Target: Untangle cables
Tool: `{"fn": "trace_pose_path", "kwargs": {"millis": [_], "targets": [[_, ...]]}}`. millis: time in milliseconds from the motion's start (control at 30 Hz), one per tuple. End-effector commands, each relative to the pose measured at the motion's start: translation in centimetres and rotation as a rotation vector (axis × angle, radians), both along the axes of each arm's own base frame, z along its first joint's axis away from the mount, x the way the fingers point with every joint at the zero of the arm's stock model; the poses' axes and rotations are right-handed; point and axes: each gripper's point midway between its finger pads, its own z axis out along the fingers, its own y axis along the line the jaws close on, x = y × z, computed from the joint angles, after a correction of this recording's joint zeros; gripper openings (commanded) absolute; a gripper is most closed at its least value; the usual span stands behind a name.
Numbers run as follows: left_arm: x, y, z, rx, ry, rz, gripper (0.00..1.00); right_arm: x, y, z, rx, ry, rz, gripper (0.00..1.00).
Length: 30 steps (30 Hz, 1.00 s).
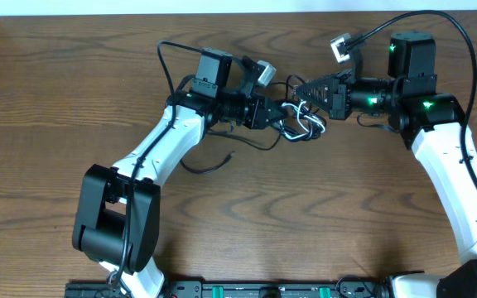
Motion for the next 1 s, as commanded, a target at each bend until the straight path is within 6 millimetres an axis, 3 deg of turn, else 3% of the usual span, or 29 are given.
{"fn": "trace_pose_path", "kwargs": {"millis": [0, 33, 67, 167, 367, 500, 733, 867, 967], "targets": [[-0.4, -0.1, -0.1, -0.007, 0.011, -0.012, 0.19, -0.3, 0.2, 1.3, 0.022, -0.039, 0.031, 0.01], [-0.3, -0.1, -0.2, -0.007, 0.011, -0.012, 0.1, -0.3, 0.2, 1.3, 0.022, -0.039, 0.031, 0.01], [-0.3, -0.1, -0.2, -0.005, 0.01, -0.009, 0.08, -0.3, 0.2, 1.3, 0.022, -0.041, 0.031, 0.01], [0.4, 0.5, -1.0, 0.045, 0.032, 0.058, 0.08, 0.1, 0.0, 1.9, 0.033, -0.052, 0.018, 0.01], [2.2, 3.6, -4.1, 0.229, 0.127, 0.302, 0.08, 1.4, -1.8, 4.6, 0.062, -0.136, -0.047, 0.01], [2.5, 4.7, -5.0, 0.288, 0.149, 0.375, 0.08, 1.7, -3.8, 7.1, 0.086, -0.196, -0.112, 0.01], [2.5, 7.4, -6.8, 0.429, 0.183, 0.49, 0.08, 1.0, -9.7, 12.6, 0.105, -0.346, -0.28, 0.01], [2.4, 7.8, -7.0, 0.445, 0.184, 0.5, 0.08, 0.7, -12.5, 13.6, 0.094, -0.362, -0.364, 0.01], [2.6, 7.3, -6.6, 0.422, 0.167, 0.484, 0.07, 0.9, -13.0, 12.5, 0.088, -0.307, -0.391, 0.02]]}}
